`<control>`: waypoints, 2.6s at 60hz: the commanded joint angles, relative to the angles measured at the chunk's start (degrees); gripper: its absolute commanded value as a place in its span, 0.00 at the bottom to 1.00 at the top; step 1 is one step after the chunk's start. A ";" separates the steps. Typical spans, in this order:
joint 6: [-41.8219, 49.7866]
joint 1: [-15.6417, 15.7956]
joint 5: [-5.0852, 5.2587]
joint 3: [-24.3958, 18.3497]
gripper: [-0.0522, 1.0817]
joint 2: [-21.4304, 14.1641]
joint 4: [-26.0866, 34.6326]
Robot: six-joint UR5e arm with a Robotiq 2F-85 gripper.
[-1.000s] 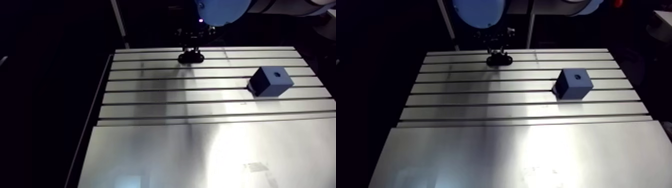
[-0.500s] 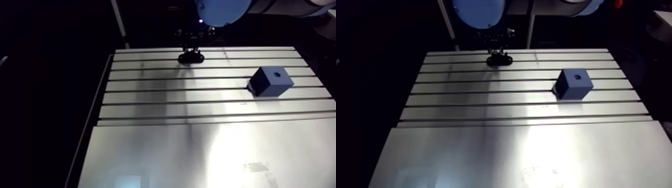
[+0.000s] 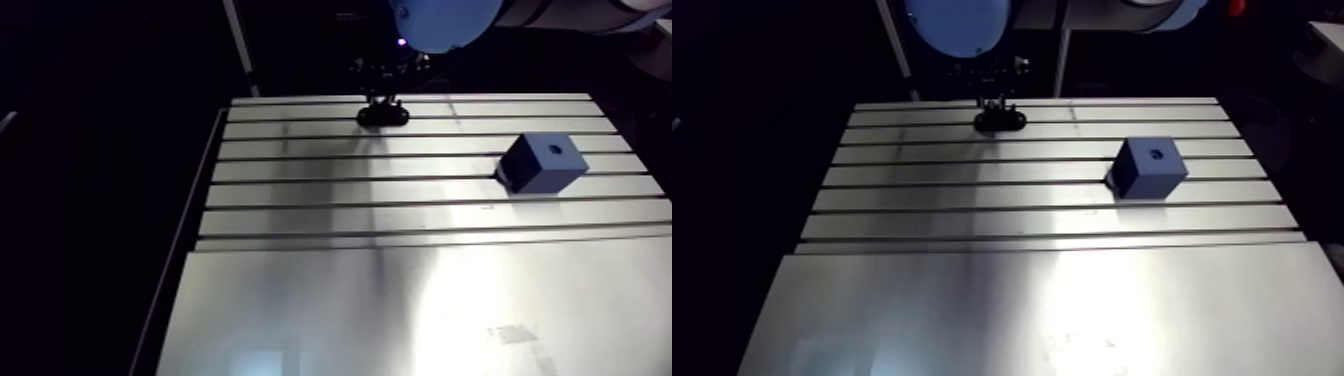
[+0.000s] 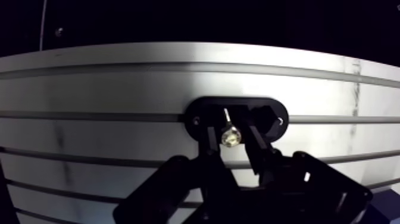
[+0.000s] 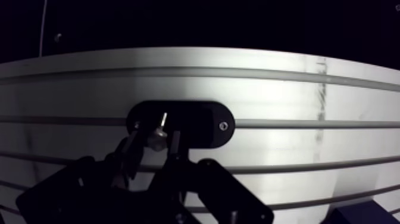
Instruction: Pick up the M10 bolt and insert it into the hex recess until seated.
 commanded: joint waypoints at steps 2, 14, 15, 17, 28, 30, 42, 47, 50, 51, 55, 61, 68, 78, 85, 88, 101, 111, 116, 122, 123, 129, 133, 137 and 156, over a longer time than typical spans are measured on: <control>0.01 0.01 -0.01 -0.04 0.60 0.04 0.00; -0.07 0.01 0.06 -0.04 0.61 0.04 0.00; -0.07 0.01 0.08 -0.04 0.61 0.04 0.00; -0.07 0.01 0.08 -0.04 0.62 0.04 0.00; -0.07 0.02 0.08 -0.04 0.63 0.04 0.00; -0.07 0.08 0.08 -0.04 0.63 0.04 0.00; -0.07 0.09 0.08 -0.04 0.64 0.04 0.00; -0.07 0.09 0.08 0.05 0.64 0.04 0.00; -0.07 0.09 0.08 0.05 0.64 0.04 0.00; -0.07 0.09 0.08 0.05 0.64 0.04 0.00; -0.07 0.09 0.08 0.04 0.64 0.12 0.00; -0.07 0.09 0.08 0.05 0.64 0.13 0.00; -0.07 0.09 -0.01 0.05 0.64 0.13 0.00; -0.07 0.09 -0.01 0.05 0.64 0.13 0.00; -0.06 0.09 -0.01 0.05 0.65 0.13 0.00; -0.07 0.09 -0.01 0.05 0.65 0.13 -0.08; -0.07 0.09 -0.01 0.05 0.67 0.11 0.00; -0.15 0.09 0.08 0.14 0.68 0.04 -0.09; -0.16 0.09 0.15 0.06 0.69 -0.04 -0.09; -0.24 0.09 0.25 0.05 0.71 -0.21 0.00; -0.24 0.09 0.25 0.05 0.71 -0.21 0.00; -0.33 0.09 0.25 0.05 0.72 -0.47 -0.01; -0.42 0.09 0.34 -0.02 0.72 -0.72 0.00; -0.51 0.09 0.34 -0.12 0.73 -1.08 0.00; -0.75 0.08 0.35 -0.46 0.75 -3.52 0.34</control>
